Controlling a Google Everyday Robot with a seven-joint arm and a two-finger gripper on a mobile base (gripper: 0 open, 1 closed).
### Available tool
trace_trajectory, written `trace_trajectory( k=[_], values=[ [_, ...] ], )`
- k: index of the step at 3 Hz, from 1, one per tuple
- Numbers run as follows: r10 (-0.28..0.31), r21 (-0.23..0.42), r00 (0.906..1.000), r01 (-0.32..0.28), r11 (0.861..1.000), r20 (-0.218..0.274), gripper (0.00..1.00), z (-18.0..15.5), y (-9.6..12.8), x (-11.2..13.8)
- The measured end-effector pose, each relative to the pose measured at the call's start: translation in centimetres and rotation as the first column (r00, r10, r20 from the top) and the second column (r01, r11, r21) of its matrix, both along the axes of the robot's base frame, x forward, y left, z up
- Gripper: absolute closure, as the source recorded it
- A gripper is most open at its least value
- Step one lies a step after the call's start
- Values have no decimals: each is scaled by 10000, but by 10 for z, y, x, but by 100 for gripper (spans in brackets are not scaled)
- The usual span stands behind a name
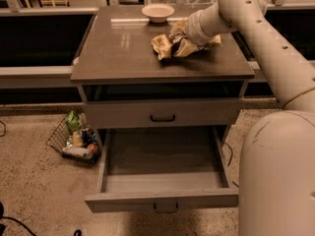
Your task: Place brown chip bag into middle drawer
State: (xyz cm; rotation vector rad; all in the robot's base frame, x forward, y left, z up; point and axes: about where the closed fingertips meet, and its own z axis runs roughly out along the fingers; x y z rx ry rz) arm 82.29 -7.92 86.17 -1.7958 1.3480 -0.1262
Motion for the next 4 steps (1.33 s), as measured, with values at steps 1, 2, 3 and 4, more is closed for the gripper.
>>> trace_trajectory(
  k=[1, 2, 3, 4],
  values=[
    [-14, 425, 9999, 20, 9991, -140, 70, -9, -5, -2],
    [87, 1012, 9998, -103, 9948, 154, 94, 2, -11, -14],
    [249, 1561, 9944, -409, 9869, 1026, 100, 34, -22, -49],
    [249, 1561, 9944, -409, 9869, 1026, 100, 34, -22, -49]
  ],
)
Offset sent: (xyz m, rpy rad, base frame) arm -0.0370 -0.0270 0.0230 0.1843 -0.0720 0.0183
